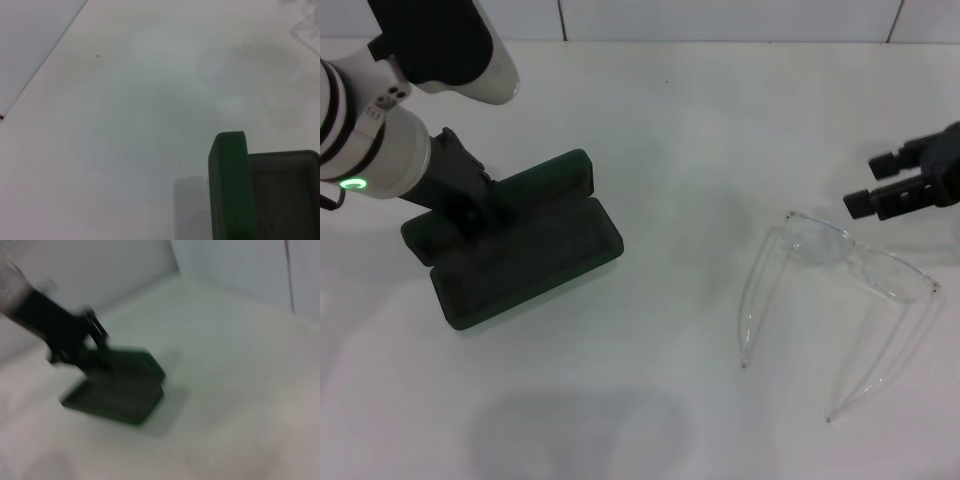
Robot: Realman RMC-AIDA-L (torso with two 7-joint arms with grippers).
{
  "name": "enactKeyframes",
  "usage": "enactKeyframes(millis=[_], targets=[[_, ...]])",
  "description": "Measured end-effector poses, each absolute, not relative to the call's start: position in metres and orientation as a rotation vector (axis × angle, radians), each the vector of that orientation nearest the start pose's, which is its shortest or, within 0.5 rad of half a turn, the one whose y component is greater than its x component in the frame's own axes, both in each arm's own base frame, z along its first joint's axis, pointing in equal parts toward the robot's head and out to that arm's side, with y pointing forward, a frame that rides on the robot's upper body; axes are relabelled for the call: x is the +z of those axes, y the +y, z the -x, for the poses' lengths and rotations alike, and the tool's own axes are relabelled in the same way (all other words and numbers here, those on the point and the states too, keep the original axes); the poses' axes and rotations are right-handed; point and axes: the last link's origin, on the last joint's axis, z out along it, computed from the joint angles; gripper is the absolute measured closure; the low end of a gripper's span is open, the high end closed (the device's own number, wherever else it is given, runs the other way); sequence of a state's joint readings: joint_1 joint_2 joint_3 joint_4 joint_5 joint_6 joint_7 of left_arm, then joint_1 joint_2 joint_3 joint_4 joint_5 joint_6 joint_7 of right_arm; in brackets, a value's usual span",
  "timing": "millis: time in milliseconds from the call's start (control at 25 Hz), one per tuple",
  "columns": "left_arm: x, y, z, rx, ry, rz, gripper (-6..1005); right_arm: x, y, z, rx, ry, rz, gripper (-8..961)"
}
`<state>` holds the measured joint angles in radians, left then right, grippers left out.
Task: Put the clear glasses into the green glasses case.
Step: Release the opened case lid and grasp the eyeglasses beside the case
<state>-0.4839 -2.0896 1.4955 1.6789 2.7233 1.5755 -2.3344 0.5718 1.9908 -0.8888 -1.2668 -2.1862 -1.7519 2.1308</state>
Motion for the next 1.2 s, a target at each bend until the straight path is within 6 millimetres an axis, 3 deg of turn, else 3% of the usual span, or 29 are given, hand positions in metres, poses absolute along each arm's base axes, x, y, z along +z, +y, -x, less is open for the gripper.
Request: enactKeyframes(millis=[160, 480, 800, 1040, 1200], targets=[[0.024, 0.336, 0.156, 0.586, -0.337, 2.582, 789, 0.078, 0.361, -0.187, -0.111, 0.918, 2.725, 182], [0.021, 0.329, 0.157, 0.577, -0.335, 2.591, 783, 0.061, 0.365, -0.180, -0.414, 1.018, 2.703, 201], [0.018, 0.323, 0.161, 0.562, -0.343, 2.604, 777, 0.043, 0.375, -0.183, -0.462, 0.958, 2.686, 222], [0.017, 0.322, 0.162, 0.561, -0.340, 2.606, 772, 0.037, 0.377, -0.186, -0.472, 0.946, 2.677, 379], [0.015, 0.321, 0.161, 0.564, -0.332, 2.611, 769, 0.027, 0.380, -0.192, -0.499, 0.938, 2.670, 378]])
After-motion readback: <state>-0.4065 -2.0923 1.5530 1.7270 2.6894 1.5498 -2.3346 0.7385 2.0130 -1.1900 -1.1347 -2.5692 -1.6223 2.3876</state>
